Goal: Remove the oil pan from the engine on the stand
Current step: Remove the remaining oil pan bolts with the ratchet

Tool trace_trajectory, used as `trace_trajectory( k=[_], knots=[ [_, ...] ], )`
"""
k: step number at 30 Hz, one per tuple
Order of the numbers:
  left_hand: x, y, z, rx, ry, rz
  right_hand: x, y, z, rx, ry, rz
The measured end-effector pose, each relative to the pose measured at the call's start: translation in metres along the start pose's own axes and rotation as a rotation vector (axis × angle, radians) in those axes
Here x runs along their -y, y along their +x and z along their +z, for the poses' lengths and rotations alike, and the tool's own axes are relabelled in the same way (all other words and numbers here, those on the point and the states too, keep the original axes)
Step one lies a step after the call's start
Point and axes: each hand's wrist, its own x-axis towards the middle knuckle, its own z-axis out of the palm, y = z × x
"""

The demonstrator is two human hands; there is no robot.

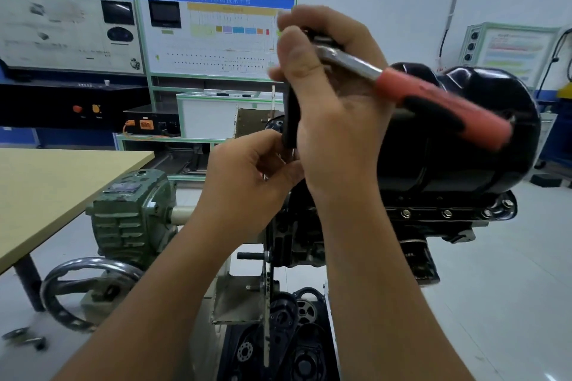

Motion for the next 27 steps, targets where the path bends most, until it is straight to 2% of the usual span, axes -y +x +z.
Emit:
trace_trajectory(
  k=[2,4,6,9,11,13,15,16,18,21,23,25,27],
  knots=[
    [0.001,0.000,-0.004,0.058,-0.065,-0.029,0.006,0.003,-0.006,0.082,0.298,0.265],
    [0.002,-0.001,-0.007,0.104,-0.063,-0.026,0.009,0.004,-0.012,0.158,0.437,0.400],
    [0.002,-0.001,-0.006,0.090,-0.058,-0.042,0.009,0.005,-0.011,0.155,0.333,0.283],
    [0.002,0.000,-0.001,0.017,-0.040,-0.044,0.002,0.003,-0.001,0.048,-0.052,-0.060],
    [0.001,0.001,-0.001,-0.005,-0.037,-0.027,-0.001,0.000,0.004,0.011,-0.078,-0.092],
    [0.003,0.001,-0.004,0.038,-0.086,-0.028,0.002,0.002,0.000,0.052,0.116,0.089],
    [0.004,0.000,-0.007,0.083,-0.104,-0.020,0.009,0.003,-0.006,0.155,0.336,0.339],
    [0.005,-0.001,-0.008,0.088,-0.098,-0.022,0.010,0.004,-0.009,0.195,0.388,0.400],
    [0.004,-0.002,-0.005,0.058,-0.105,-0.053,0.010,0.004,-0.009,0.198,0.330,0.315],
    [0.001,-0.001,0.000,-0.022,-0.096,-0.050,0.004,0.003,-0.003,0.091,-0.065,-0.070],
    [0.000,-0.001,-0.001,-0.014,-0.122,-0.048,0.000,0.001,0.000,0.052,-0.157,-0.173],
    [-0.001,0.000,-0.003,0.055,-0.222,-0.096,0.001,0.001,-0.003,0.045,0.006,-0.035],
    [-0.002,-0.001,-0.006,0.114,-0.385,-0.145,0.009,0.005,-0.010,0.086,0.273,0.237]
  ],
)
